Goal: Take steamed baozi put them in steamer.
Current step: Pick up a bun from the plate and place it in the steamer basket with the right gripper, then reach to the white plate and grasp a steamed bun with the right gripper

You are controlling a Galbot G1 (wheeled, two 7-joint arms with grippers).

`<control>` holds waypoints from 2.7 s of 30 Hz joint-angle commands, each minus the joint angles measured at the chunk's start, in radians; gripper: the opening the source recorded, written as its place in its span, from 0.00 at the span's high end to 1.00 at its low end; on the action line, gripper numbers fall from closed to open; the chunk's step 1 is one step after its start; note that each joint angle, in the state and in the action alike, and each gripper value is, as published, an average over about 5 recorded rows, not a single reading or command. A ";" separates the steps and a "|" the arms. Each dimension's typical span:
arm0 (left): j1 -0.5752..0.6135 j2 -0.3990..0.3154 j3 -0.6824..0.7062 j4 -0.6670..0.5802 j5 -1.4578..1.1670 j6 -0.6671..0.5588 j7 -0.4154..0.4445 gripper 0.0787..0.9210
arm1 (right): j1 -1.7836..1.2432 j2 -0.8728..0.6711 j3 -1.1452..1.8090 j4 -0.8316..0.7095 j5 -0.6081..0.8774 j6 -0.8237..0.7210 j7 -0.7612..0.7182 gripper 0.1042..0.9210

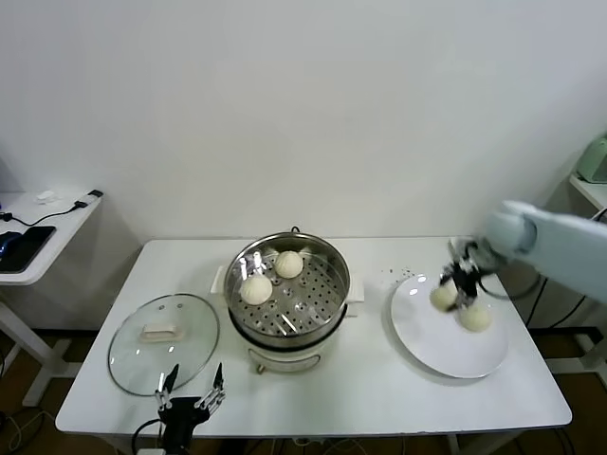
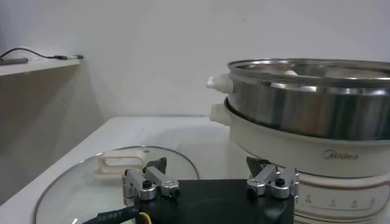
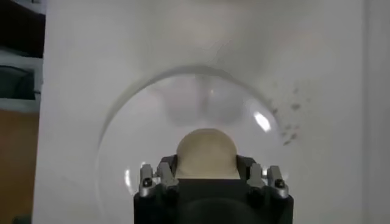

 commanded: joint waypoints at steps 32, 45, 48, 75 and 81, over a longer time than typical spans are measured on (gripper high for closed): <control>0.020 -0.011 -0.005 0.015 0.019 -0.006 -0.005 0.12 | -0.126 0.680 0.047 -0.052 -0.404 0.721 0.000 0.34; 0.021 -0.008 -0.004 0.018 0.015 -0.008 -0.008 0.12 | -0.112 0.698 0.053 -0.063 -0.319 0.706 -0.011 0.34; 0.022 -0.007 -0.004 0.017 0.015 -0.009 -0.007 0.12 | -0.105 0.690 0.046 -0.053 -0.303 0.704 -0.023 0.32; 0.009 -0.003 0.000 0.005 0.014 -0.006 -0.004 0.12 | 0.245 0.273 -0.127 -0.209 0.145 0.338 -0.014 0.12; -0.012 -0.002 -0.003 0.016 0.001 -0.004 -0.003 0.12 | 0.252 0.057 -0.265 -0.134 0.116 0.207 -0.049 0.12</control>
